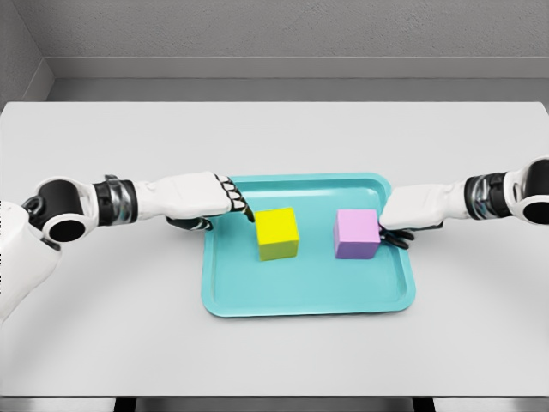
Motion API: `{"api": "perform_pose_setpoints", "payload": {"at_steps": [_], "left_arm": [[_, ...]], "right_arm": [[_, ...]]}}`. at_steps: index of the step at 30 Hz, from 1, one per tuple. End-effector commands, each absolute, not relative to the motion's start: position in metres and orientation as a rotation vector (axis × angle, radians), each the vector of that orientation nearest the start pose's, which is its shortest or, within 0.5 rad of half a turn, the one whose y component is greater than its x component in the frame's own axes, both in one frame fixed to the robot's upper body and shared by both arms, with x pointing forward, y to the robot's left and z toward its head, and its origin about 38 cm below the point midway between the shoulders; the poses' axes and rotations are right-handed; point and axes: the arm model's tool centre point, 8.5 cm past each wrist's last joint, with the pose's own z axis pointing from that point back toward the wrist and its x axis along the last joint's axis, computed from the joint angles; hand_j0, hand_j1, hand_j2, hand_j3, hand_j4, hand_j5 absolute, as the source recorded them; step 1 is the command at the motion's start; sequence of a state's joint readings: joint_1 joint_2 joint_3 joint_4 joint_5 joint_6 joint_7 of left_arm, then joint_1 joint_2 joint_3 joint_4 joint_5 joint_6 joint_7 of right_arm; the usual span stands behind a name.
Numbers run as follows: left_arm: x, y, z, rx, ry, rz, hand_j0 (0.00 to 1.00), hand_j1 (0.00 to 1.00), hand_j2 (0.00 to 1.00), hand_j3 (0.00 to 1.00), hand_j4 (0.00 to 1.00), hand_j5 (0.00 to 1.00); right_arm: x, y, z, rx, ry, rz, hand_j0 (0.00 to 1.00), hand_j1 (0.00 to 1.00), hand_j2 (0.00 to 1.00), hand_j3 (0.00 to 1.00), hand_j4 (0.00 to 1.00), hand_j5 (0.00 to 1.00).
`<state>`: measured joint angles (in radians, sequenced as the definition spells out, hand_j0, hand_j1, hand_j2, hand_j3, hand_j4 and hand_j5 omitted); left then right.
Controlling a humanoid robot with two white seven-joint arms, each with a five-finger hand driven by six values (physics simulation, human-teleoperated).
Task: Push two cubes
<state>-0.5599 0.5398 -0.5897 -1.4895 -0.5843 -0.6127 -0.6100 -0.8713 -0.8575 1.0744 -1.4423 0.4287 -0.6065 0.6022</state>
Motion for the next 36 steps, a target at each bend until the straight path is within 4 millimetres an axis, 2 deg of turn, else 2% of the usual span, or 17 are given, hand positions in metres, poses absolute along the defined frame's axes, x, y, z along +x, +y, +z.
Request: {"api": "perform_pose_setpoints", "payload": {"at_steps": [1, 6, 11, 19, 21, 24, 26, 27, 36], "left_arm": [[0.417, 0.186, 0.161, -0.301, 1.977, 2.974, 0.76, 0.76, 0.76, 0.76, 0.76, 0.76], [0.416, 0.177, 0.160, -0.277, 1.987, 2.957, 0.76, 0.76, 0.76, 0.76, 0.76, 0.76], [0.418, 0.176, 0.162, -0.280, 1.982, 2.955, 0.76, 0.76, 0.76, 0.76, 0.76, 0.76], [0.419, 0.200, 0.164, -0.341, 1.934, 3.006, 0.76, 0.76, 0.76, 0.76, 0.76, 0.76], [0.415, 0.193, 0.168, -0.329, 1.932, 2.976, 0.71, 0.71, 0.71, 0.71, 0.71, 0.71], [0.407, 0.181, 0.179, -0.327, 1.931, 2.910, 0.71, 0.71, 0.71, 0.71, 0.71, 0.71], [0.403, 0.176, 0.181, -0.320, 1.928, 2.892, 0.71, 0.71, 0.71, 0.71, 0.71, 0.71], [0.400, 0.170, 0.175, -0.286, 1.911, 2.898, 0.71, 0.71, 0.71, 0.71, 0.71, 0.71], [0.403, 0.176, 0.164, -0.270, 1.908, 2.945, 0.71, 0.71, 0.71, 0.71, 0.71, 0.71]], "right_arm": [[0.418, -0.266, 0.170, 0.237, 1.425, -3.282, 0.14, 0.14, 0.14, 0.14, 0.14, 0.14], [0.418, -0.264, 0.171, 0.236, 1.426, -3.273, 0.14, 0.14, 0.14, 0.14, 0.14, 0.14], [0.418, -0.262, 0.173, 0.237, 1.430, -3.267, 0.14, 0.14, 0.14, 0.14, 0.14, 0.14], [0.418, -0.252, 0.173, 0.218, 1.445, -3.240, 0.14, 0.14, 0.14, 0.14, 0.14, 0.14], [0.419, -0.247, 0.174, 0.214, 1.452, -3.229, 0.14, 0.14, 0.14, 0.14, 0.14, 0.14], [0.420, -0.245, 0.176, 0.218, 1.456, -3.222, 0.14, 0.14, 0.14, 0.14, 0.14, 0.14], [0.420, -0.244, 0.176, 0.217, 1.457, -3.221, 0.13, 0.13, 0.13, 0.13, 0.13, 0.13], [0.421, -0.245, 0.175, 0.218, 1.457, -3.222, 0.13, 0.13, 0.13, 0.13, 0.13, 0.13], [0.433, -0.257, 0.162, 0.246, 1.426, -3.298, 0.13, 0.13, 0.13, 0.13, 0.13, 0.13]]}}
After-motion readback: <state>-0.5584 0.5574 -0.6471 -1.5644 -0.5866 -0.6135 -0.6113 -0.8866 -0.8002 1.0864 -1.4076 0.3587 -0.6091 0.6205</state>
